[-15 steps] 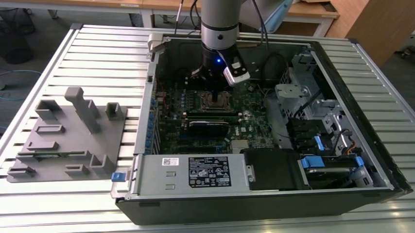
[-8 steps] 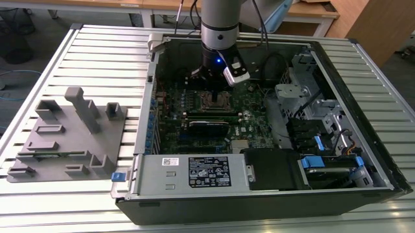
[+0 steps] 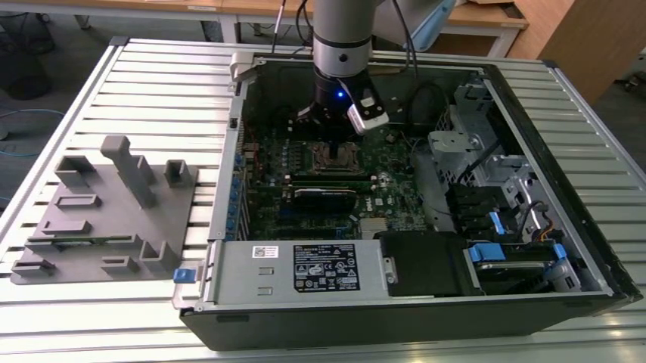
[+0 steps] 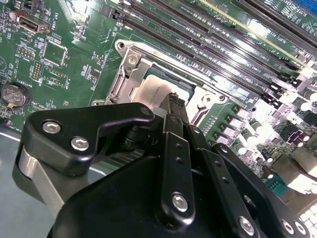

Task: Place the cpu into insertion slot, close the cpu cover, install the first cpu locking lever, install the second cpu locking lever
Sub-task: 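Install the first cpu locking lever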

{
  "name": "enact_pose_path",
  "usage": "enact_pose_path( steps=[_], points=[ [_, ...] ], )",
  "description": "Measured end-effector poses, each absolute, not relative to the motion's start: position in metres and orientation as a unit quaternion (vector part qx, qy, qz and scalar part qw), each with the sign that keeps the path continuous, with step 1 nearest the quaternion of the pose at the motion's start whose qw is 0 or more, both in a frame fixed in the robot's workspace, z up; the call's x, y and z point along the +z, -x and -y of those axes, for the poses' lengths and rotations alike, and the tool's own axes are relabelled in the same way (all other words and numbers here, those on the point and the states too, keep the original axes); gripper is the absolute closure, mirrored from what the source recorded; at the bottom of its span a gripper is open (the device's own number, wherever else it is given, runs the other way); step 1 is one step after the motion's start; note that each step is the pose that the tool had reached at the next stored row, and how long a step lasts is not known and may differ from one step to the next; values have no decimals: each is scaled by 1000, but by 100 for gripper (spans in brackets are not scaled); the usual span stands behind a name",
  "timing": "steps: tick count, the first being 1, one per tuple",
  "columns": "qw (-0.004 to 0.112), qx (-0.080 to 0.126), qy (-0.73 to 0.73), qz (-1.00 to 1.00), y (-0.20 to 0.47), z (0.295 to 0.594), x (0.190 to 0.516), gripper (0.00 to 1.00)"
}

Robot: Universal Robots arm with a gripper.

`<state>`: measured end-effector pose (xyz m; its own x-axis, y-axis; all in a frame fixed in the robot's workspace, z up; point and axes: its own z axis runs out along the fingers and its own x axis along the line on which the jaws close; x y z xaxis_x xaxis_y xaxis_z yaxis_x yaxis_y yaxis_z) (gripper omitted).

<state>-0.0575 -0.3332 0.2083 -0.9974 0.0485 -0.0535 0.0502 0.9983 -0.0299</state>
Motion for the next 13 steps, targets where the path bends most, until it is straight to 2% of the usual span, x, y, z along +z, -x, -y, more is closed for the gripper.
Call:
enact_pose_path(
  steps=[13],
  points=[
    [22, -15, -25, -999, 58, 333, 208, 89]
  ],
)
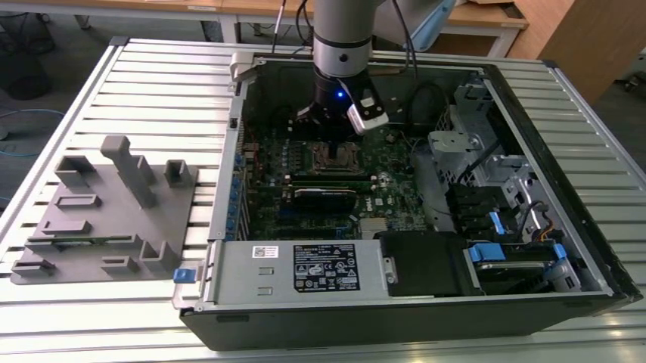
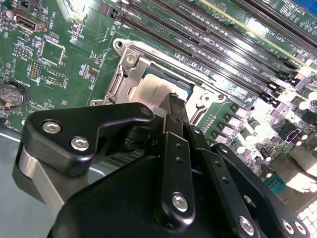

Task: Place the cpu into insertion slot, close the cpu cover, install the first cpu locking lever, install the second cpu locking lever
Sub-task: 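Install the first cpu locking lever, then install the second cpu locking lever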

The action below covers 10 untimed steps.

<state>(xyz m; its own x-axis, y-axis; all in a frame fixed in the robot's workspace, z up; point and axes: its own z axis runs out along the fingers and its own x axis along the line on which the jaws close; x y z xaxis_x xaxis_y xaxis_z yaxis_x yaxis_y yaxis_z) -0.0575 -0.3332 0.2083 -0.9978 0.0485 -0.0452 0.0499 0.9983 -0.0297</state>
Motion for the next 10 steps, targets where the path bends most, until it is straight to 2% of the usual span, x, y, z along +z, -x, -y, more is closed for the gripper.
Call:
enact_pose_path(
  steps=[10],
  points=[
    [19, -15, -25, -999, 58, 333, 208, 89]
  ],
)
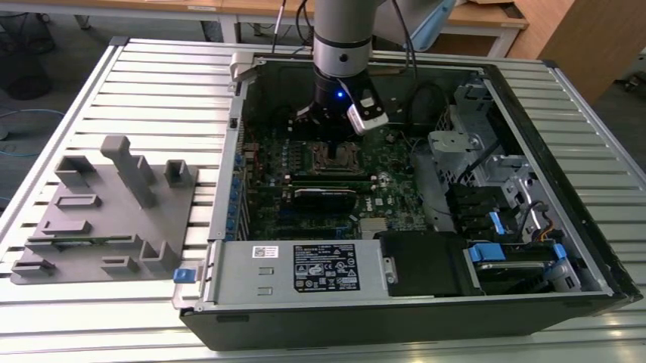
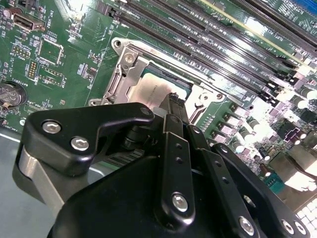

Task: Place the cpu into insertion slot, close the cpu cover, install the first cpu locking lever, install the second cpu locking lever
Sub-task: 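Install the second cpu locking lever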

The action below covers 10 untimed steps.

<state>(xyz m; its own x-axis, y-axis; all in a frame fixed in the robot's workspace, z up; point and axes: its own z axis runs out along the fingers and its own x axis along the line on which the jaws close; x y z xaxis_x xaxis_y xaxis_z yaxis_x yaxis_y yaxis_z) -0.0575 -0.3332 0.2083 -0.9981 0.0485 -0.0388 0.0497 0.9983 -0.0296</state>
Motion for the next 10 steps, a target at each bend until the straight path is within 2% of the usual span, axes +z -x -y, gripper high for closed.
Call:
enact_pose_path(
  steps=[10],
  points=[
    [16, -15, -25, -999, 58, 333, 208, 89]
  ],
)
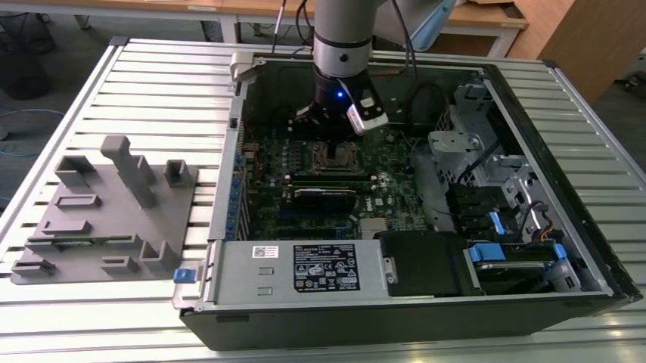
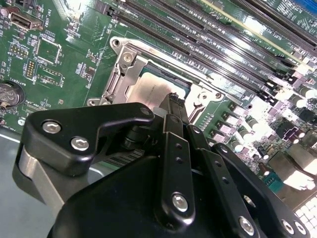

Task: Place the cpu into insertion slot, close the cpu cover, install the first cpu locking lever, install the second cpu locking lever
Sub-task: 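Install the second cpu locking lever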

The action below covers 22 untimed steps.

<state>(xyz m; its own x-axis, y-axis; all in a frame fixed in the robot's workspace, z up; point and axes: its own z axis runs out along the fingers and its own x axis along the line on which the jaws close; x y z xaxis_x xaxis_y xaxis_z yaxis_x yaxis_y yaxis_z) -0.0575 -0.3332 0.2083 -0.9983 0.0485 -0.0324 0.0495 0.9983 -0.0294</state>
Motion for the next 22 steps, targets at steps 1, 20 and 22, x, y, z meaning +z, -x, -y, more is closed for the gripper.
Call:
enact_pose_path(
  steps=[1, 20, 22],
  points=[
    [16, -15, -25, -999, 58, 333, 208, 89],
    [9, -15, -24, -1000, 58, 333, 208, 89],
    [9, -15, -24, -1000, 58, 333, 208, 89]
  ],
)
